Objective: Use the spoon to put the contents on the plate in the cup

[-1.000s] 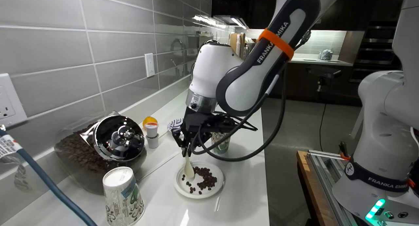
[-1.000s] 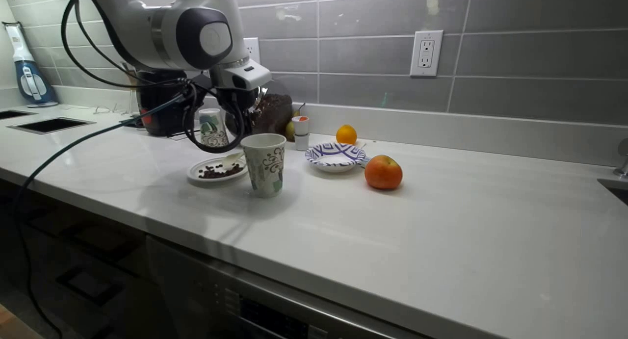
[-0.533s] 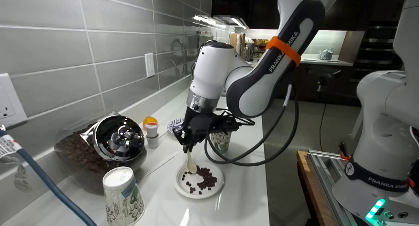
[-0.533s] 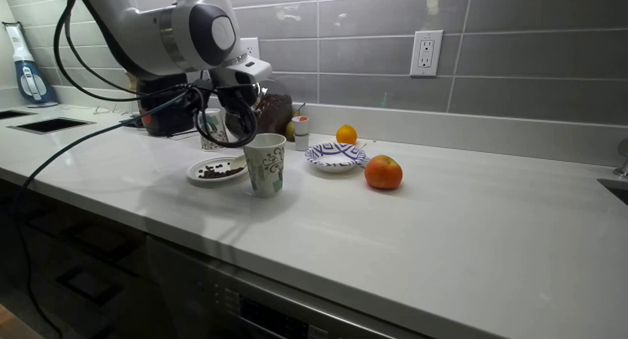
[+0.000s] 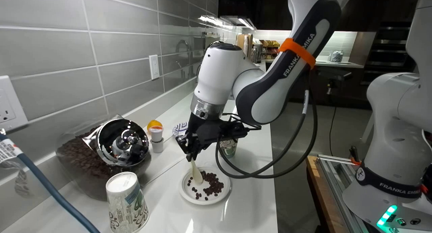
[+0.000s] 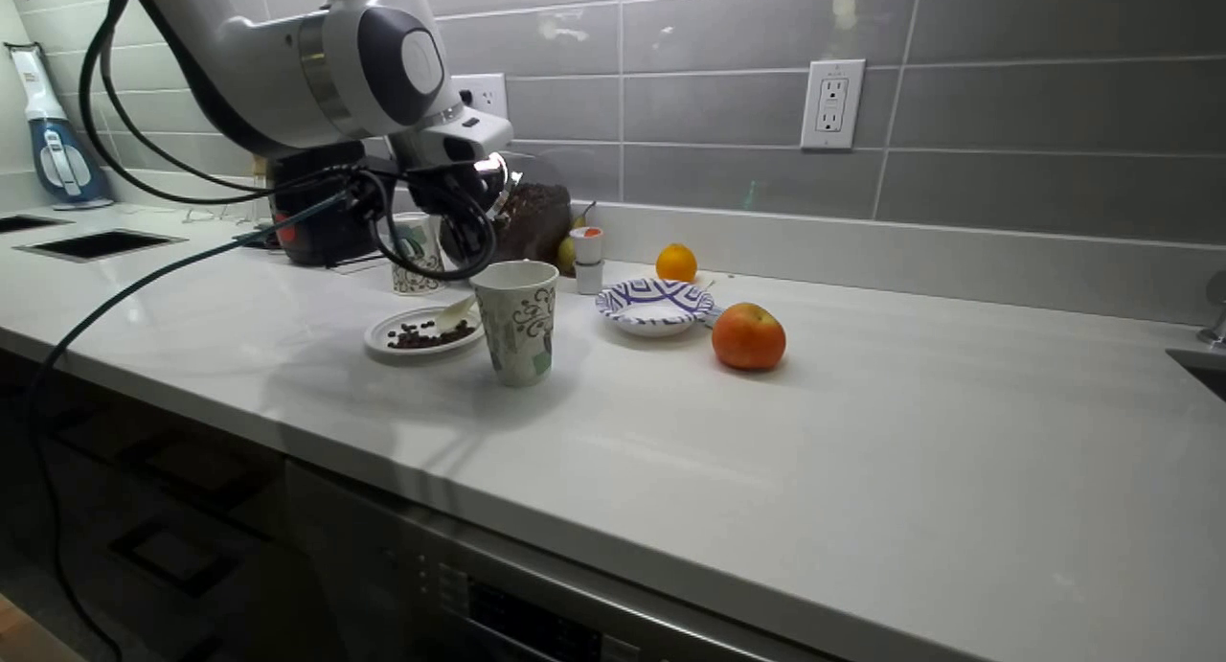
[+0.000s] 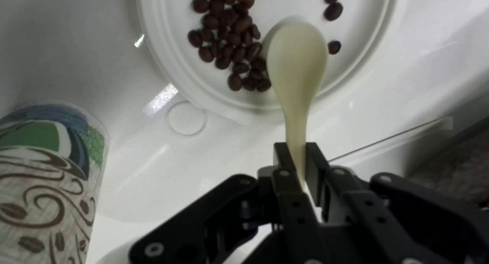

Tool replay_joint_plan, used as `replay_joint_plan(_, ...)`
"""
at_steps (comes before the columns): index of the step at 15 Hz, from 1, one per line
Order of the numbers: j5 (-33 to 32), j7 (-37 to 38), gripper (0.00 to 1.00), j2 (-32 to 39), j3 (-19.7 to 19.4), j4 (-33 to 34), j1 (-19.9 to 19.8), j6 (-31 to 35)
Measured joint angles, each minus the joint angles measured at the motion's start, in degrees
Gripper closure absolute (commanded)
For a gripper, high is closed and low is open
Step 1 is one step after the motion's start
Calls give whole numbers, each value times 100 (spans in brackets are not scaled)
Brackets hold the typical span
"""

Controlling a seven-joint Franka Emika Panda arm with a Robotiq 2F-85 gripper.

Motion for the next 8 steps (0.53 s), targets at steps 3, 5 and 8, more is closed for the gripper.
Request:
replay_joint_plan(3,-89,-11,97,0,1,-9,84,-1)
replay_joint_plan(5,-90,-60,97,0,15,-43,110,-1)
replay_joint_plan(8,5,-216,87,-29,53,-157,97,6)
